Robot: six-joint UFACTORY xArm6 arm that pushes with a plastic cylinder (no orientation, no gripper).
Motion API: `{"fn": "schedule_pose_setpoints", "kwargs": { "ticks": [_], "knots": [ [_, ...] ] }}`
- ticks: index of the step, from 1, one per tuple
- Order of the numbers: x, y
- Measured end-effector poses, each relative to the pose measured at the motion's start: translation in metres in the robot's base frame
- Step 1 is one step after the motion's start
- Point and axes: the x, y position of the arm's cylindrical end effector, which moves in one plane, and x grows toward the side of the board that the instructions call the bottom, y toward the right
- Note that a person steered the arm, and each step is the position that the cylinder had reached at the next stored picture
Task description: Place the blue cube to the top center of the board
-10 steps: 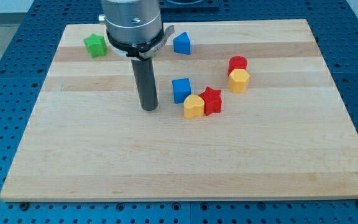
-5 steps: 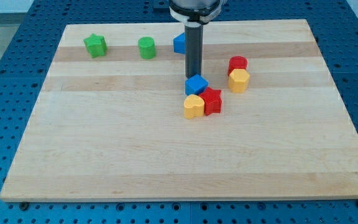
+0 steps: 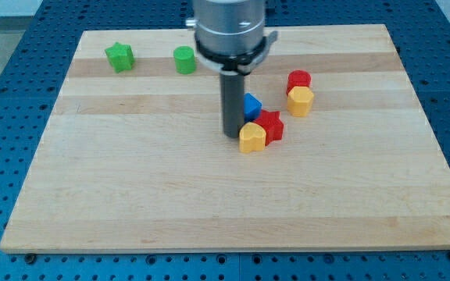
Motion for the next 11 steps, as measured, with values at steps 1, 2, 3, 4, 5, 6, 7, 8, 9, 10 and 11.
{"fn": "schedule_pose_setpoints", "kwargs": {
  "ticks": [1, 2, 3, 4, 5, 6, 7, 8, 9, 10, 11],
  "knots": [
    [-0.032, 0.029],
    [-0.089, 0.038],
    [-0.161, 0.038],
    [-0.184, 0.037],
    [-0.17, 0.038],
    [-0.156, 0.037],
    [-0.148, 0.03],
    [-0.155, 0.02],
    [-0.156, 0.012],
    [-0.156, 0.012],
    [-0.167, 0.012]
  ]
}}
